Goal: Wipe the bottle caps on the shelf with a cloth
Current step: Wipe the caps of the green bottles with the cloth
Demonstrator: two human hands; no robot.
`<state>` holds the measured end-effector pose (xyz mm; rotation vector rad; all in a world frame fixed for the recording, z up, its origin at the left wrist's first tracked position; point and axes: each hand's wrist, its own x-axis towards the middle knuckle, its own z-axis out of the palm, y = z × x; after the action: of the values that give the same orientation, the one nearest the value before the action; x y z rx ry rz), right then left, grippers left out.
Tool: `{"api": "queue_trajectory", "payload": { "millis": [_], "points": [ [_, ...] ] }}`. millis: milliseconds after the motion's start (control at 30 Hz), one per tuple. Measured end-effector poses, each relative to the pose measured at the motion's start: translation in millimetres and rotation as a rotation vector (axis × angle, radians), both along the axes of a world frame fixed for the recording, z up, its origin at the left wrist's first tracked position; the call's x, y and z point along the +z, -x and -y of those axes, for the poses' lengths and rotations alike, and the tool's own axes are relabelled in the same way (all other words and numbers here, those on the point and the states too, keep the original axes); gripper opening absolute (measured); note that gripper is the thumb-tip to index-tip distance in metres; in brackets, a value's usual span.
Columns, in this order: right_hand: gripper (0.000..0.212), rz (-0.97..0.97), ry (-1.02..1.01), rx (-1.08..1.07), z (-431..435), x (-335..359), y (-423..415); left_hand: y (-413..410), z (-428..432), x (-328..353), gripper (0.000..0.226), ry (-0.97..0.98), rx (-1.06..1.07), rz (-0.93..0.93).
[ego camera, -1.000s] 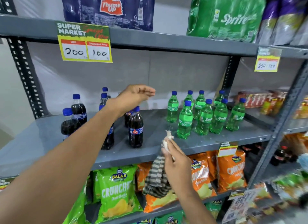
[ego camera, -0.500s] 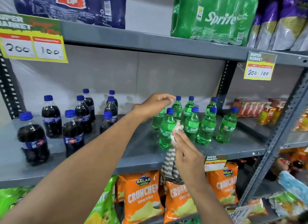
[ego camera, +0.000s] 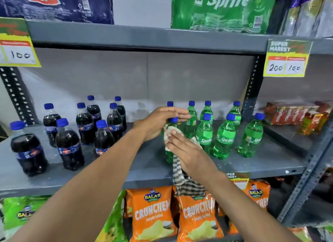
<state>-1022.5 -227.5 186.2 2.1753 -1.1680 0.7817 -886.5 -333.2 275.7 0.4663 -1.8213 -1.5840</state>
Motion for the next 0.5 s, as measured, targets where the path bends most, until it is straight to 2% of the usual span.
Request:
{"api": "queue_trajectory", "payload": {
  "millis": [133, 333, 500],
  "points": [
    [0.057, -0.013, -0.064, 0.037, -9, -12, 2, 2, -5, 2, 0.037, 0.026, 0.006, 0.020],
    [0.052, -0.162, -0.168, 0.047, -20, -22, 8, 2, -4, 2, 0.038, 0.030, -0.002, 0.033],
    [0.053, -0.093, -0.093, 0.025, -15, -5, 7, 2, -3, 2, 0.036, 0.013, -0.027, 0.035]
  ]
}}
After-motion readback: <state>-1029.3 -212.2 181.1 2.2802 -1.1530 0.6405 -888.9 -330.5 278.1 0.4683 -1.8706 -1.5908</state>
